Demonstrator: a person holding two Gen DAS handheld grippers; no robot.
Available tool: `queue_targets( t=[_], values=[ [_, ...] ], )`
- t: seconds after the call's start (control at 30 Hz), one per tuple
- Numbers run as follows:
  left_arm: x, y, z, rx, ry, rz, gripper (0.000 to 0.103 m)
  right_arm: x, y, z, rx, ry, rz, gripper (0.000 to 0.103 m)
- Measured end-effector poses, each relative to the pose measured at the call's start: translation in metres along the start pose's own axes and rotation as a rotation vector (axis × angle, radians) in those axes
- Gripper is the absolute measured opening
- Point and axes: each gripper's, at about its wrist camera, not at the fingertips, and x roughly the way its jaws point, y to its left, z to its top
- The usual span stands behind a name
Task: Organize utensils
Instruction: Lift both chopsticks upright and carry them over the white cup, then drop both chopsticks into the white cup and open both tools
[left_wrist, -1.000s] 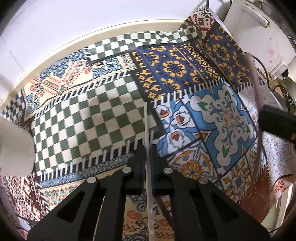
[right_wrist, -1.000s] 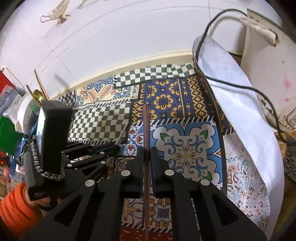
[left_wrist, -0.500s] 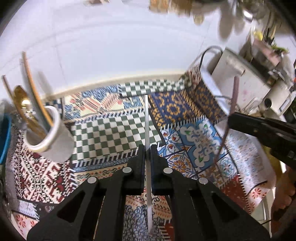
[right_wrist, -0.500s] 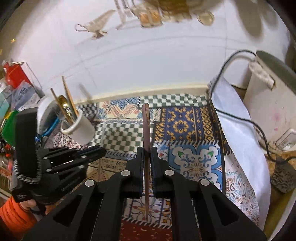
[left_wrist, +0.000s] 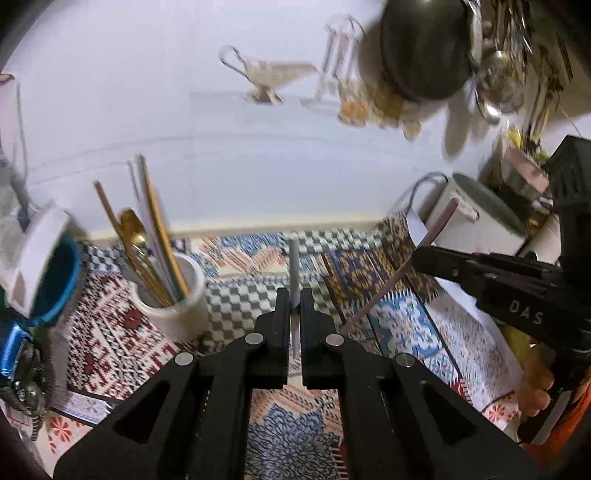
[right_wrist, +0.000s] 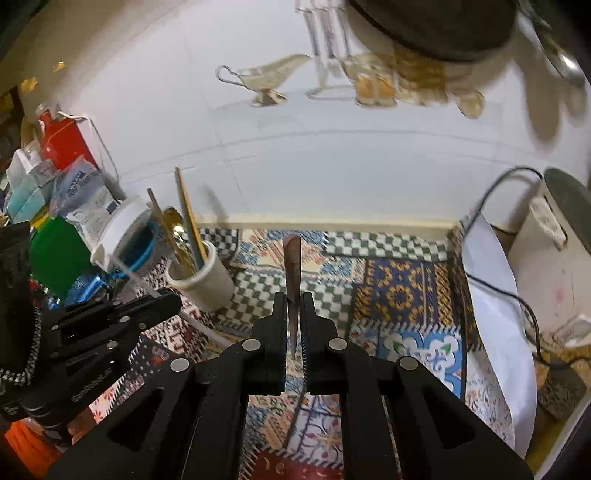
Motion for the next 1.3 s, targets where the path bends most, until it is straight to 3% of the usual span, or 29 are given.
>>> queue_targets(
  t=[0.43,0.77,0.97,1.3],
  values=[
    [-0.048,0.046,0.045,-0.084,-0.164,0.108,0.003,0.001,0.047,0.063,-0.094,-0.117,0.093,0.006],
    [-0.061,0.073,0.072,-0.113,-0.228,0.168,0.003,0.015,0.091,0.095,-0.168,-0.158,0.192,0.006],
    [-0.045,0.086,0.074,-0.126,-0.209,0.206,0.003,0.045,0.111,0.095,-0.2,-0.108,0.23,0.006],
    [0.008,0.12,0.055,-0.181,-0.078,0.258,0.003,0.106,0.121,0.074,-0.24,0.048,0.206,0.006]
  ],
)
